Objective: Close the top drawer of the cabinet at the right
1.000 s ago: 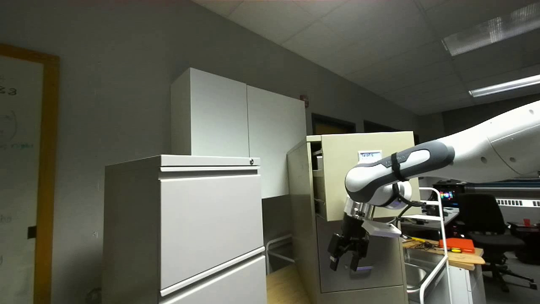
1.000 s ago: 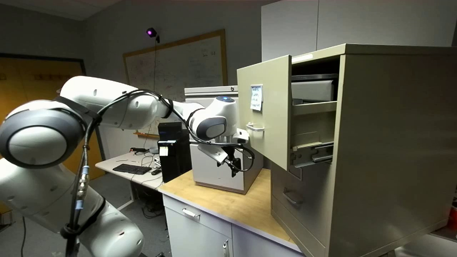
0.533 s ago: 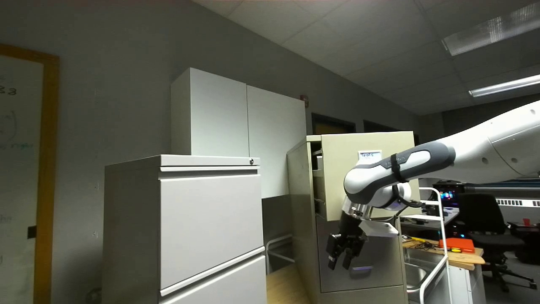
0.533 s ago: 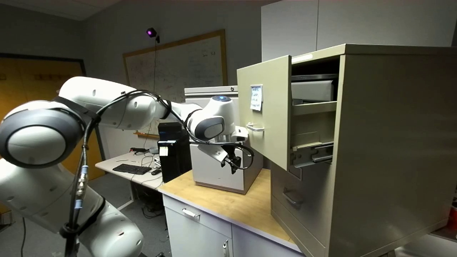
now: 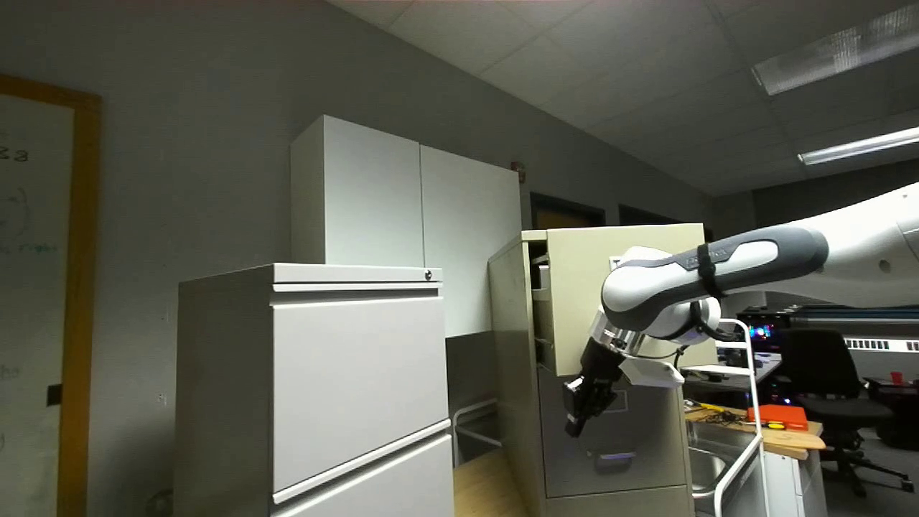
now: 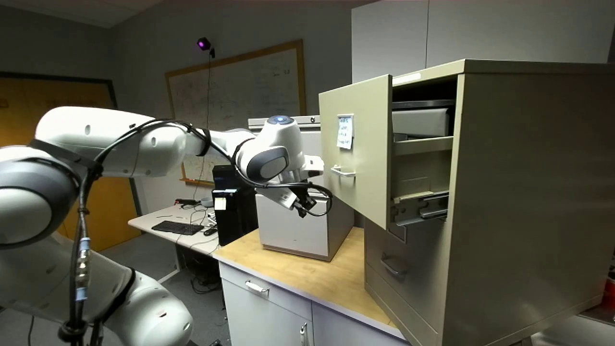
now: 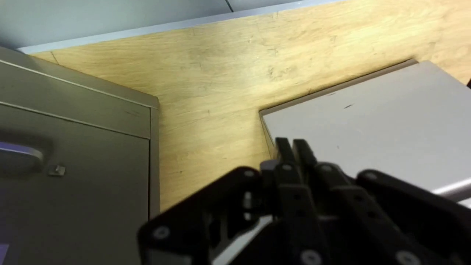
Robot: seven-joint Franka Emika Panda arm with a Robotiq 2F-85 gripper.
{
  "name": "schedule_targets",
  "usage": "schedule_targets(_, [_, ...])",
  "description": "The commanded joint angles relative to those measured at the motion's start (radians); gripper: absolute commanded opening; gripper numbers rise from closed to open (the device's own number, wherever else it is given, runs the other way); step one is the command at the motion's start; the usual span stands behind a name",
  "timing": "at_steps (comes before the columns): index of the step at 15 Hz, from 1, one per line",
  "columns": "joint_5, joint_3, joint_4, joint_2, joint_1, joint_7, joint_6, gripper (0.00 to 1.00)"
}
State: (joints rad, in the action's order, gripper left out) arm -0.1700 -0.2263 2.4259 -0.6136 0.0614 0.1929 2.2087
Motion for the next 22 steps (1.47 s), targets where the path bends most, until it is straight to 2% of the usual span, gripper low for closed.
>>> schedule_targets(1, [-0.016, 0.013, 0.05, -0.105, 0.01, -0.005, 0.056, 0.0])
schedule_targets(3, [-0.02, 0.015, 0.072, -0.13, 0.013, -0.021, 0.182, 0.0])
schedule_targets(11, [-0.017, 0.011, 0.097, -0.088, 0.038, -0.152, 0.669, 0.0])
schedule_targets(18, [-0.022, 0.017, 0.126, -0.067, 0.057, -0.28, 0.822, 0.0])
schedule_targets(22, [-0.044, 0.016, 0.07, 0.017, 0.05, -0.348, 0.872, 0.0])
